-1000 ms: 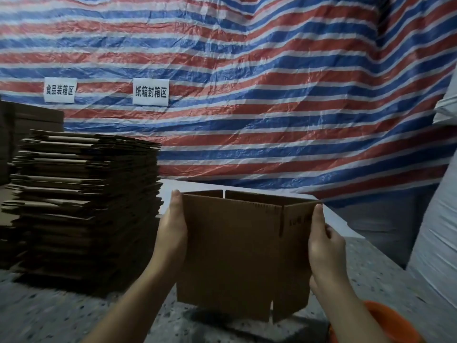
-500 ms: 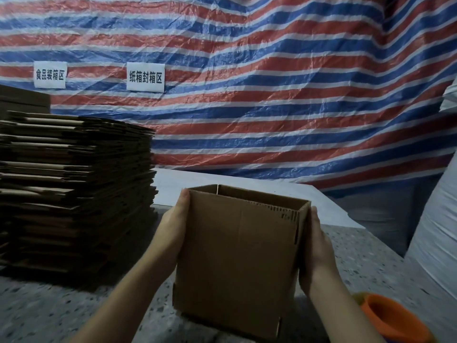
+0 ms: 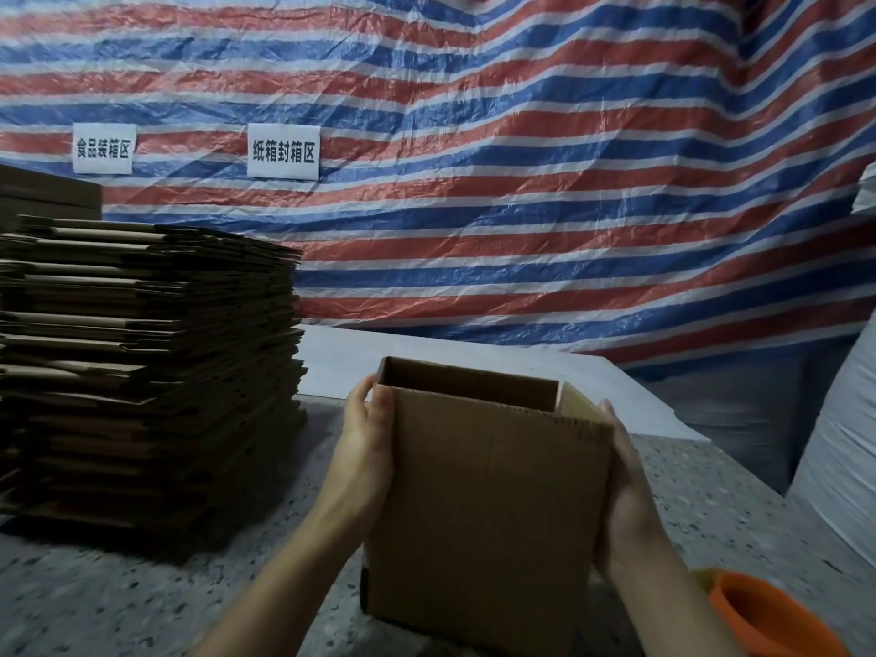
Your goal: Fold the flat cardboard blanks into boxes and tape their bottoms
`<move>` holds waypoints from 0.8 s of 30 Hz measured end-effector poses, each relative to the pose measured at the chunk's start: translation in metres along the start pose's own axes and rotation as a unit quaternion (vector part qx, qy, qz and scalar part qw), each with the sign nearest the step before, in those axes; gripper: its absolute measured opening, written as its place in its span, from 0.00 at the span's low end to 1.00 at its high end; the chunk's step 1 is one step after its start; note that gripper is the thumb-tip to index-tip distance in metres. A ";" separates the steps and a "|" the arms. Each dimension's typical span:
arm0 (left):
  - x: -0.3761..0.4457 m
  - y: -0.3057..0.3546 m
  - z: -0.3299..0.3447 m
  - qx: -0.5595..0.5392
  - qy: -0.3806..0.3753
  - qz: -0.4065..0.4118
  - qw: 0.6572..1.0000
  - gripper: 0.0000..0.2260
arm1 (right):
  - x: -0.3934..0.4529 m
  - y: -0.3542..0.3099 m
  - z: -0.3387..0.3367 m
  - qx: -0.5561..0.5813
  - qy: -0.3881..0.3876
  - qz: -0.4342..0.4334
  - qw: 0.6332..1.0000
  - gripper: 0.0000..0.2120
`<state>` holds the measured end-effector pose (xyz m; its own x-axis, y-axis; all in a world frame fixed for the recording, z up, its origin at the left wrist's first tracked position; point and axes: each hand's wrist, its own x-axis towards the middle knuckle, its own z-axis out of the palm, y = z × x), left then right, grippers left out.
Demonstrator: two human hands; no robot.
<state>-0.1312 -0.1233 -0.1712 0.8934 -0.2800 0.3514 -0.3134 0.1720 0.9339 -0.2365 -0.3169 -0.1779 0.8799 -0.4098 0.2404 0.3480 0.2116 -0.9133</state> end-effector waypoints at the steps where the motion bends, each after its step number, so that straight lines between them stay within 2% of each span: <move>1: -0.002 0.003 0.000 -0.004 0.010 0.011 1.000 0.45 | 0.000 -0.002 0.000 -0.008 -0.008 -0.021 1.000 0.32; 3: -0.003 0.003 -0.003 -0.005 0.024 0.030 0.999 0.44 | -0.003 -0.010 0.004 -0.037 -0.016 -0.046 0.998 0.32; 7: -0.009 0.006 0.001 -0.017 -0.002 0.033 0.999 0.30 | -0.005 -0.011 0.009 -0.052 -0.035 -0.048 0.997 0.30; 10: -0.012 0.005 0.001 -0.008 -0.015 0.029 0.999 0.24 | -0.004 -0.006 0.009 -0.068 -0.023 -0.036 0.997 0.30; 12: -0.016 0.006 -0.001 -0.024 -0.011 0.012 1.000 0.28 | -0.005 -0.005 0.009 -0.067 -0.023 -0.028 0.997 0.31; 15: -0.018 0.010 -0.005 -0.086 -0.010 -0.067 0.994 0.40 | -0.004 -0.004 0.010 -0.050 -0.018 -0.021 0.998 0.33; 16: -0.018 0.012 -0.005 -0.103 -0.009 -0.087 0.991 0.40 | -0.004 -0.005 0.010 -0.040 -0.016 -0.020 0.999 0.34; 19: -0.014 0.020 -0.005 -0.116 -0.003 -0.120 0.986 0.28 | -0.002 -0.007 0.010 -0.020 -0.022 -0.006 1.000 0.34; 24: -0.008 0.021 -0.013 -0.116 -0.038 -0.118 0.986 0.23 | 0.001 -0.009 0.010 -0.004 -0.004 0.012 1.000 0.32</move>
<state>-0.1402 -0.1051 -0.1554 0.9029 -0.4066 0.1393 -0.0110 0.3021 0.9532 -0.2357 -0.3107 -0.1662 0.8907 -0.3973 0.2211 0.3242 0.2141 -0.9214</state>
